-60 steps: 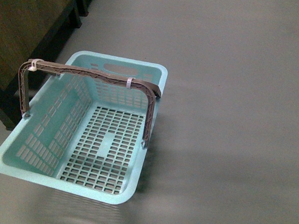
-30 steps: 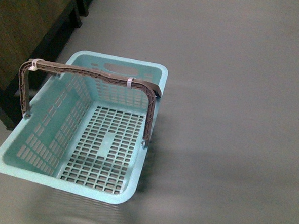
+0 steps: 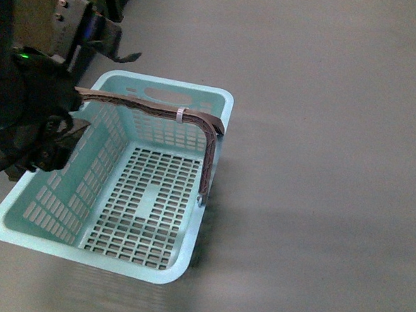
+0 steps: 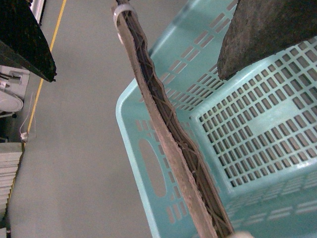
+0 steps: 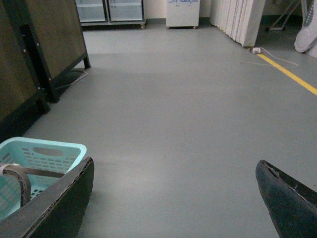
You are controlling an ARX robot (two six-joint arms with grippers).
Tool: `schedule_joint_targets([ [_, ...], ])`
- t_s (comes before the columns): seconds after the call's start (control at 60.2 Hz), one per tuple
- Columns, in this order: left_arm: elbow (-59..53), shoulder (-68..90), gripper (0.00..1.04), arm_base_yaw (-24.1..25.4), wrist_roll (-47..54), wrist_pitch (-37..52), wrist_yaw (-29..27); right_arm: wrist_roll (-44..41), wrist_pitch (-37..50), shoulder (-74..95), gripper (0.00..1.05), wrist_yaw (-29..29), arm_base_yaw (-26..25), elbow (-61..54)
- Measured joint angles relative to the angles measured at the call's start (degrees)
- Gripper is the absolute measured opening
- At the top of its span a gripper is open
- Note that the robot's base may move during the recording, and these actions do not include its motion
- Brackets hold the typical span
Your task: Pick lemon and mango into basket
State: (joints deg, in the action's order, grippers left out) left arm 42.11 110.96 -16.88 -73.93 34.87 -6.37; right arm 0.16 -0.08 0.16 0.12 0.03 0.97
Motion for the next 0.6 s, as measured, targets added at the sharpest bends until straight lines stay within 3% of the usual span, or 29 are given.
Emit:
schedule_joint_targets([
  [0.465,21.3,19.1,0.98,-1.1,-7.4,-7.2,0.9,0.0,0.0,0.0,0.96,0.0,0.0,0.0],
  [0.532,22.1,19.5,0.91,-1.0,-7.6,-7.2,0.9,0.0,0.0,0.0,0.96,0.0,0.0,0.0],
  [0.598,23.3,19.9,0.77,-0.7,-7.8,-7.3,1.3,0.0,0.0,0.0,0.96,0.0,0.0,0.0],
])
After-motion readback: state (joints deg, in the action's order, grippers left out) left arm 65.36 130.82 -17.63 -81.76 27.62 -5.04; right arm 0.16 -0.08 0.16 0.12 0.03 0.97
